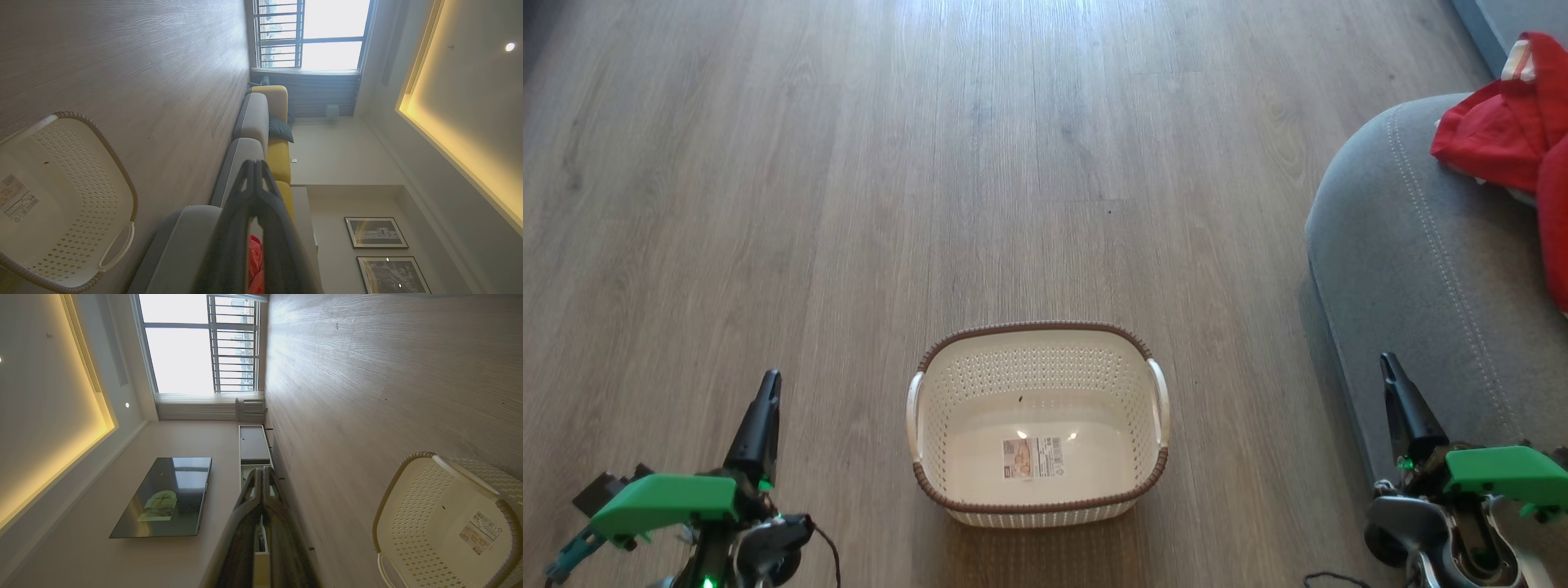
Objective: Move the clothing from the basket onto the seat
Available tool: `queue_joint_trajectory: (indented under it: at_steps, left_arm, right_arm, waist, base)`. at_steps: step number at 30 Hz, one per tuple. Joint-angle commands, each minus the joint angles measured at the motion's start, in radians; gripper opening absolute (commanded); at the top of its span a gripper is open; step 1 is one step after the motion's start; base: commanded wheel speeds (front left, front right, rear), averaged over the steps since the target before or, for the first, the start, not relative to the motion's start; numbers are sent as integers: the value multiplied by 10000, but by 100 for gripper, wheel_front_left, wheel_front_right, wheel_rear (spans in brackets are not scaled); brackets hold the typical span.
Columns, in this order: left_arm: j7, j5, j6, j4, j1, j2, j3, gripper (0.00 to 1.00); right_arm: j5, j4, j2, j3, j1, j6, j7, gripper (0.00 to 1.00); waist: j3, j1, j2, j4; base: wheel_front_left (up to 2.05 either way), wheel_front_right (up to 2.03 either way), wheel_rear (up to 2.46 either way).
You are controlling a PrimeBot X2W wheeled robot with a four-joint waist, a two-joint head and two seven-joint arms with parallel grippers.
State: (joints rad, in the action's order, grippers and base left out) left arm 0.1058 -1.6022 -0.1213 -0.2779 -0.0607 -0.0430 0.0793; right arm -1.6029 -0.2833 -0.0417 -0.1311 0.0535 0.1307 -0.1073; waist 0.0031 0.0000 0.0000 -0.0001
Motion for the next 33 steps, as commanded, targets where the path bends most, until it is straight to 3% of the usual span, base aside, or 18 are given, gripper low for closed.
queue_joint_trajectory:
  at_steps: [1, 33]
  left_arm:
    - [76, -63, -94, 326, -474, -72, 347, 0]
    - [75, -64, -94, 327, -474, -72, 346, 0]
  right_arm:
    - [-57, 385, -85, 172, 545, 0, -60, 0]
    - [-57, 385, -85, 173, 545, 0, -59, 0]
  waist:
    - [0, 0, 0, 1]
    - [0, 0, 0, 1]
  base:
    - [0, 0, 0]
    - [0, 0, 0]
